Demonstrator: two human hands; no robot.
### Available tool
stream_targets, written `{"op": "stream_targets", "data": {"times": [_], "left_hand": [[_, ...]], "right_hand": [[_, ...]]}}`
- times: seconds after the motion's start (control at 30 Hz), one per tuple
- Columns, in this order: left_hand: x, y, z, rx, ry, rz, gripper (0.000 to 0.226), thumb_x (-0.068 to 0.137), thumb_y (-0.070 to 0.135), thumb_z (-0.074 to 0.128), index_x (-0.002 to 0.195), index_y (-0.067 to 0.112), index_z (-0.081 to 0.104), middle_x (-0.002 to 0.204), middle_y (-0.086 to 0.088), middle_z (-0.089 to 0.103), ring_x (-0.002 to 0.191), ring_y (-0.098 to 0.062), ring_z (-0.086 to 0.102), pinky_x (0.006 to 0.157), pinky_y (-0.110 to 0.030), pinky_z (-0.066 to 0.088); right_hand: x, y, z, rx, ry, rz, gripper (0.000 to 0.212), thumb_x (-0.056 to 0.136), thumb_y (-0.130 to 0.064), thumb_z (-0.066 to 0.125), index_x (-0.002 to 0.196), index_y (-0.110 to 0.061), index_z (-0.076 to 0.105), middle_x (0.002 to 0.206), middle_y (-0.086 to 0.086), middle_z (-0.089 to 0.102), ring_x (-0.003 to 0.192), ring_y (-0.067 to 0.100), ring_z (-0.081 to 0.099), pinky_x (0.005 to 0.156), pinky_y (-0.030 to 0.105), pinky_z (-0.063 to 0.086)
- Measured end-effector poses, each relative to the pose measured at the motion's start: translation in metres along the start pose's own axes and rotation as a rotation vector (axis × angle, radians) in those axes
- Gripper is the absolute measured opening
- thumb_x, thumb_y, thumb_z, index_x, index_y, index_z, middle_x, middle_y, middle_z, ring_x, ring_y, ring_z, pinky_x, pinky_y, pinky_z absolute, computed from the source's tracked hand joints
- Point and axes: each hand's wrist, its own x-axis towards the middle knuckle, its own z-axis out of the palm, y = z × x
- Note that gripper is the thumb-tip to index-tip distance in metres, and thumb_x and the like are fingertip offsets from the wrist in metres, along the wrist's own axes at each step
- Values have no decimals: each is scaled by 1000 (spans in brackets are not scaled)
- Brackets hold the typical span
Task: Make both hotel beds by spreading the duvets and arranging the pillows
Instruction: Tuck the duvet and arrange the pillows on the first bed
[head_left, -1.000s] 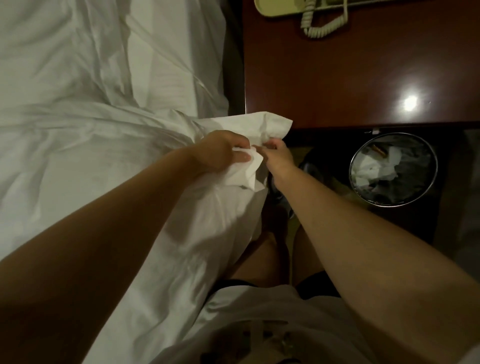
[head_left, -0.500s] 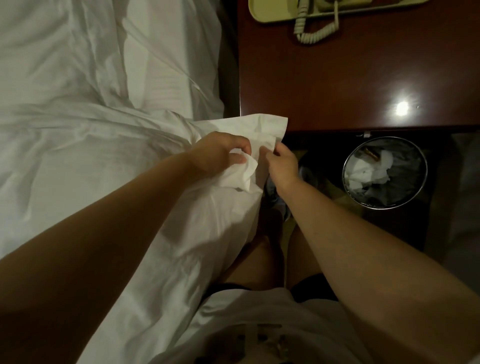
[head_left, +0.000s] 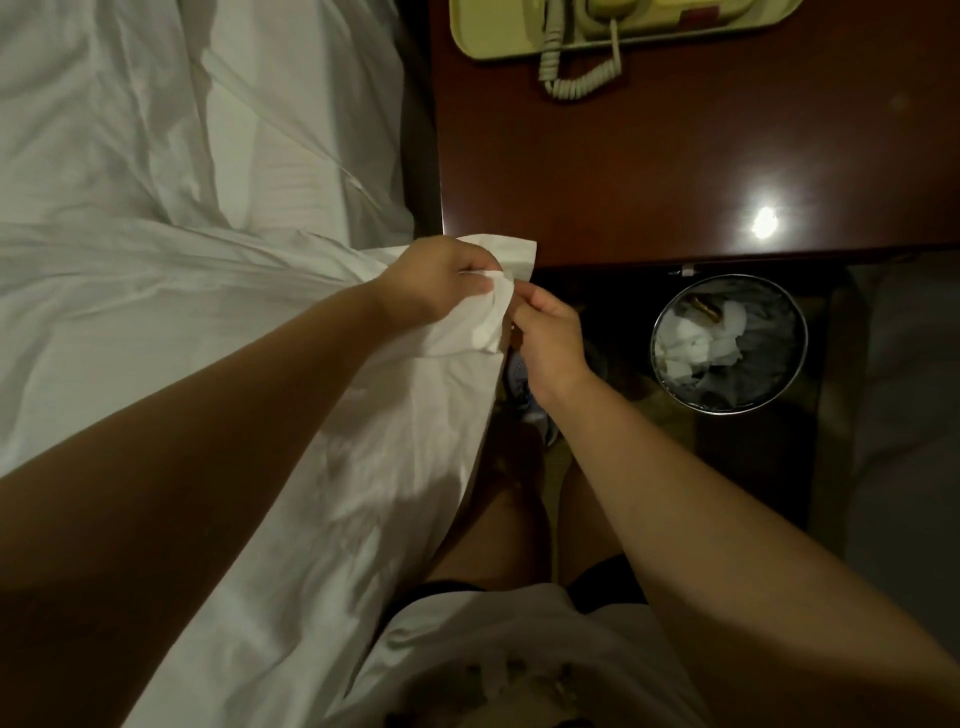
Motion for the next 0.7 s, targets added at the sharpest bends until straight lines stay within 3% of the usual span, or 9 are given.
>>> {"op": "stream_targets", "data": {"times": [0.13, 0.23, 0.33, 0.47, 0.6, 0.7], "left_hand": [[-7, -7, 5, -25, -37, -8, 16, 92, 13, 57, 107, 16, 58, 96, 5, 56, 91, -11, 49, 69, -15, 33], [-16, -7, 4, -113, 27, 6, 21, 86, 12, 64, 101, 18, 50, 82, 9, 55, 78, -6, 51, 65, -5, 35], [-22, -8, 3, -140, 85, 72, 13, 82, 6, 66, 90, 13, 58, 82, 10, 54, 76, 0, 49, 70, -10, 37], [-24, -11, 4, -31, 60, 107, 9, 79, 14, 72, 78, 14, 64, 90, 4, 56, 85, -4, 48, 77, -10, 34], [-22, -15, 2, 47, 89, 42, 6, 82, 16, 70, 81, 13, 64, 90, 0, 59, 87, -16, 54, 73, -16, 35], [-25, -15, 1, 33, 14, 62, 9, 82, 17, 70, 85, 17, 62, 92, 6, 57, 88, -11, 52, 73, -8, 32]], "right_hand": [[-1, -2, -1, 178, -34, 102, 14, 92, -6, 59, 101, -14, 67, 99, 7, 68, 90, 20, 65, 83, 30, 54], [-3, -2, 1, 275, -87, 174, 14, 92, -5, 58, 100, -15, 65, 96, 5, 68, 86, 17, 66, 73, 28, 55], [-7, 2, 7, 291, -136, 213, 15, 92, -4, 58, 95, -17, 67, 88, 2, 69, 83, 16, 65, 67, 26, 56], [-10, 7, 10, 351, -153, 235, 15, 93, -5, 56, 92, -16, 67, 85, 3, 68, 79, 16, 65, 67, 24, 56], [-12, 12, 11, 398, -153, 246, 16, 94, -5, 54, 91, -16, 65, 79, 1, 71, 75, 14, 67, 66, 25, 57], [-13, 13, 11, 412, -157, 249, 16, 94, -5, 54, 96, -16, 66, 82, 2, 71, 74, 13, 68, 65, 25, 57]]}}
